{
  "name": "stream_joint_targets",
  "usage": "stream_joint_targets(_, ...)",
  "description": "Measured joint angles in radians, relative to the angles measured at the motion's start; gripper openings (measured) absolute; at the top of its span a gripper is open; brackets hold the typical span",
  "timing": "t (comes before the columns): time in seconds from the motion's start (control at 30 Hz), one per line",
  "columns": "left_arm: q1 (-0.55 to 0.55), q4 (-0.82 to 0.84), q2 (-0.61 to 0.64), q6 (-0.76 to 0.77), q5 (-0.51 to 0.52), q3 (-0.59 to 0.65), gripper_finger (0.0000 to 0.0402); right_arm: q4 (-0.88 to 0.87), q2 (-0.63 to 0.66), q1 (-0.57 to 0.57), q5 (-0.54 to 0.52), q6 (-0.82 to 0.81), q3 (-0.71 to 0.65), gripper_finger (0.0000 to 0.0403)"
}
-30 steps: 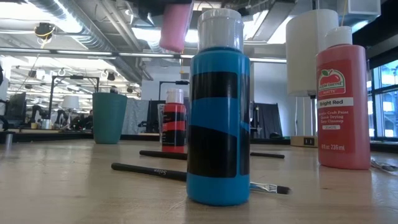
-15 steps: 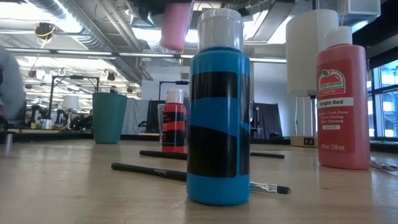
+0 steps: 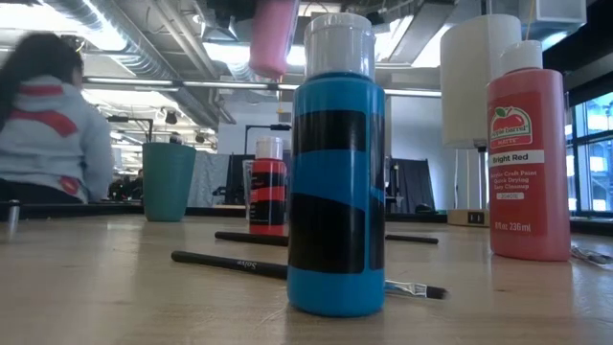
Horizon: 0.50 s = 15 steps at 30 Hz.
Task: Pick & Place Paint Supplies
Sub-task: Put the pink paint bottle into the transparent bin
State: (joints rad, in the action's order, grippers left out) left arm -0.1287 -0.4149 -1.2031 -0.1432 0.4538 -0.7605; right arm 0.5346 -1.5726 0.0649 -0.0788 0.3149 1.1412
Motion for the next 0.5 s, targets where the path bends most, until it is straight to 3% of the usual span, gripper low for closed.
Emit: stream_joint_targets(0.5, 0.0, -0.011, 0.0, -0.004, -0.002, 0.0, 0.0173, -0.022, 0.0, -0.009, 0.038, -0.013, 0.001, 0.0166)
